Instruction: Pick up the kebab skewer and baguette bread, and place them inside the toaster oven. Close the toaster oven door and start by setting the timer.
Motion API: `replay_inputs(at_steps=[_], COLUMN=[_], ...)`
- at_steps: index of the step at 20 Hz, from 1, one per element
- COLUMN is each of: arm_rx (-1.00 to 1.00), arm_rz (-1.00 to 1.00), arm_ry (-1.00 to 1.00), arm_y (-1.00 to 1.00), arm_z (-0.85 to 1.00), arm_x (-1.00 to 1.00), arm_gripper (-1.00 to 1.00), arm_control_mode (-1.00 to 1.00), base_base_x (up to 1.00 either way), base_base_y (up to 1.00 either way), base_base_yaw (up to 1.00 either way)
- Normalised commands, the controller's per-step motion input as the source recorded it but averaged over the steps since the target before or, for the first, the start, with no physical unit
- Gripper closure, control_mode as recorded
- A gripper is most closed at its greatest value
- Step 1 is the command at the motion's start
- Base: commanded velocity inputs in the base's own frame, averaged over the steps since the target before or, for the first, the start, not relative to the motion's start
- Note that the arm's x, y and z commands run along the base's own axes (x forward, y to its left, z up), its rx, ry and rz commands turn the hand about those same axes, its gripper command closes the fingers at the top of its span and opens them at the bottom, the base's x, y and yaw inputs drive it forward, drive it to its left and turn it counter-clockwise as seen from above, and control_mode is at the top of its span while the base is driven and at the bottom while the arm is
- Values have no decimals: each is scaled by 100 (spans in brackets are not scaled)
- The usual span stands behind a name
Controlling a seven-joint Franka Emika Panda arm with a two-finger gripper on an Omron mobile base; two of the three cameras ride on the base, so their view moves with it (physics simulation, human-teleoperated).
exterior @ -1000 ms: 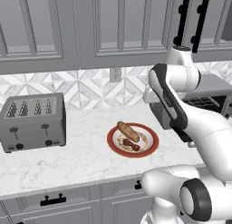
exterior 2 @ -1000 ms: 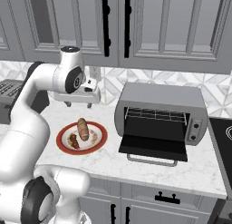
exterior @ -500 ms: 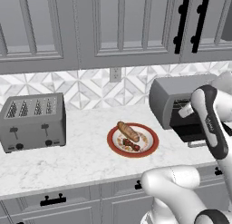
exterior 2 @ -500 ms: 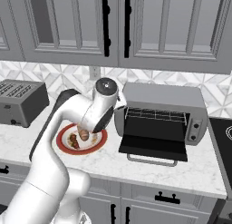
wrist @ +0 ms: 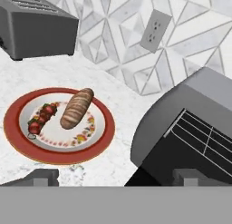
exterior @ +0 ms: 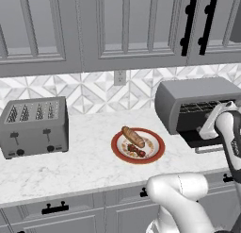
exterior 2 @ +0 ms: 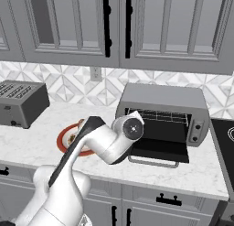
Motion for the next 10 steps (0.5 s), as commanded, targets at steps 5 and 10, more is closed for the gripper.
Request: replay_inputs(at_steps=[5,10], arm_rx=[0,6], arm_rz=[0,0], arm_ry=[-2,-22], arm_y=[-52,-34], arm_z=[0,-15], arm_x=[49,23], arm_gripper=[-100,-100], arm_control_mode=[-100,-100], base_base_x=[0,0], base_base_y=[0,0], base_base_yaw=[0,0])
